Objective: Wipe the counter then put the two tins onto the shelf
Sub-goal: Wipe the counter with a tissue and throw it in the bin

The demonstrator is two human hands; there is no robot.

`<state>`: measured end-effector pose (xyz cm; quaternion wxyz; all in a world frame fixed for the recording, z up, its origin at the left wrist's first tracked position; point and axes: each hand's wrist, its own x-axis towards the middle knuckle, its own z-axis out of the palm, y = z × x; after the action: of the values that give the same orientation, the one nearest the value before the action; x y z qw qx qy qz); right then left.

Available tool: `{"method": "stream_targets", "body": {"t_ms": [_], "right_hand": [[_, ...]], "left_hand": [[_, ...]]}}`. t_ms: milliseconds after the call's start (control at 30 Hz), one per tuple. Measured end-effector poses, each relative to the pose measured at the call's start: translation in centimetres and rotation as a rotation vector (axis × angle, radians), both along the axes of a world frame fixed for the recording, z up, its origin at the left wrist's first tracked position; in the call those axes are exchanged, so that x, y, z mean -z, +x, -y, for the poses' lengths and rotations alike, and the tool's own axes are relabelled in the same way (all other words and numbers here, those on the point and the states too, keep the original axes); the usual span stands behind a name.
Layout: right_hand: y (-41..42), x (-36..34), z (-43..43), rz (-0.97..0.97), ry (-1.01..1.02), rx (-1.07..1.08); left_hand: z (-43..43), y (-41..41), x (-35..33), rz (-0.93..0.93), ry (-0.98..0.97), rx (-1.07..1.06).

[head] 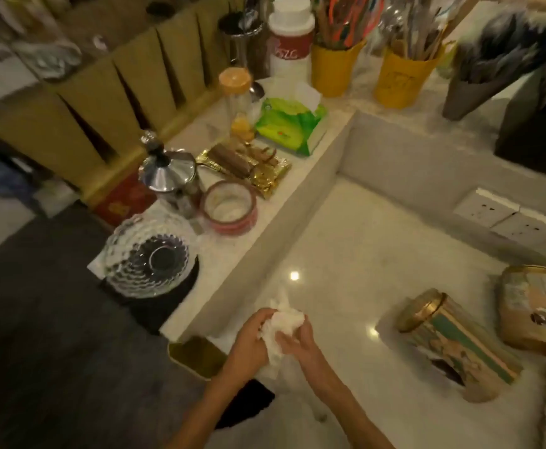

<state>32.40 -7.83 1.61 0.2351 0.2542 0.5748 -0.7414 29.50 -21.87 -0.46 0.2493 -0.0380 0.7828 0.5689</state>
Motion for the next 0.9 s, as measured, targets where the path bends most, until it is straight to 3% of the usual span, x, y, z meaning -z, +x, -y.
{"method": "stream_targets", "body": {"t_ms": [100, 200, 367, 533, 700, 900], "right_hand": [[3.6, -0.1, 4.1, -0.083, 0.079, -0.479], [4.0, -0.6, 7.8, -0.146, 0.235, -0.756], [2.5, 0.5, 13.6, -0.149, 0.351, -1.173], [1.6, 3.6, 21.0, -0.142, 0.461, -1.079], [0.2, 8.2, 29.1, -0.051, 0.564, -0.923], [-2.2, 16.2, 36.8, 0.348, 0.735, -0.818]], "left_hand": [[6.1, 4.6, -1.2, 0.027, -0.126, -0.030], [11.0, 8.7, -2.7, 0.074, -0.215, 0.006], [20.1, 12.0, -4.2, 0.357, -0.164, 0.036], [29.7, 11.6, -0.3, 0.276, -0.388, -0.137], [36.6, 7.3, 5.3, 0.362, -0.343, -0.224], [42.7, 2.0, 14.9, 0.543, -0.435, -0.045]]}}
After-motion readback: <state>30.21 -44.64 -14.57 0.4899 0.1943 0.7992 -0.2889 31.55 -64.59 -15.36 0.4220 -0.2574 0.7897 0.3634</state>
